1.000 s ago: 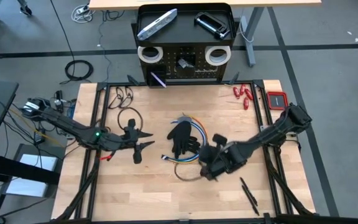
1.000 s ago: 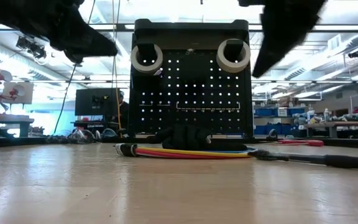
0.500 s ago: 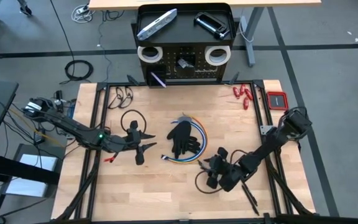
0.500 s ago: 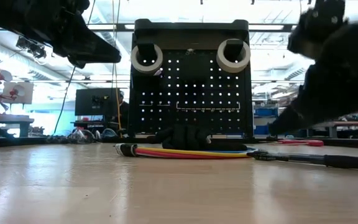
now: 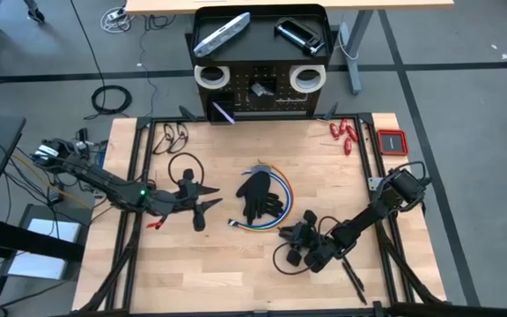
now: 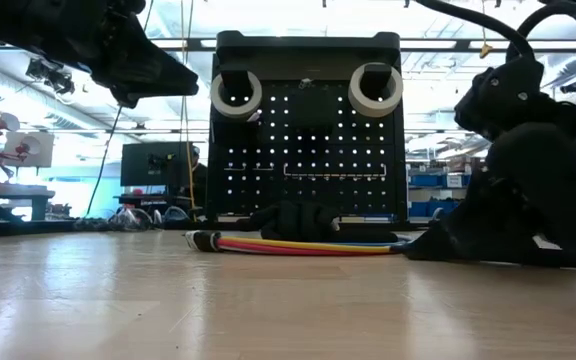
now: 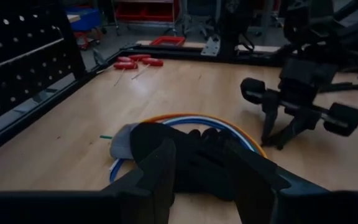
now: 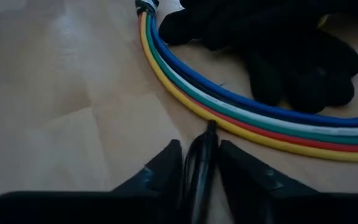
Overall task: Hang tools onto peg board
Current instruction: Put the black pen into the black bin on the peg board
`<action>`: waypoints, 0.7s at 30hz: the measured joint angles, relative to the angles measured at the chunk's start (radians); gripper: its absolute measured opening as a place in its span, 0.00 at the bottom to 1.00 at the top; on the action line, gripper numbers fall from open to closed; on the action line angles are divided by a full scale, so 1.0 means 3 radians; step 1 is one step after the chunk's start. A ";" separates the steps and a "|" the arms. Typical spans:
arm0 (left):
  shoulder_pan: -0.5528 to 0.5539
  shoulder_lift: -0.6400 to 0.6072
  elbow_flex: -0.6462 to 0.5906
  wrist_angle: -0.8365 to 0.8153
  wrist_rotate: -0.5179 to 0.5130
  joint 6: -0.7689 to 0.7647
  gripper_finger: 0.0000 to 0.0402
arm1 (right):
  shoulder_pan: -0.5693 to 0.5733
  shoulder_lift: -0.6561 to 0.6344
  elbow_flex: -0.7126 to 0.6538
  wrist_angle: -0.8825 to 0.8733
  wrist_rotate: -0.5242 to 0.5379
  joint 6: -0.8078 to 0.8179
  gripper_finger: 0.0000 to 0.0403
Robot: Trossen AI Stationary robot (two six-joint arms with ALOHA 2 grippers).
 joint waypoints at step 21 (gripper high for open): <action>0.0024 0.0262 0.0006 0.0412 0.0100 0.0267 0.36 | -0.0827 -0.1254 0.0561 0.0040 -0.0161 -0.2359 0.14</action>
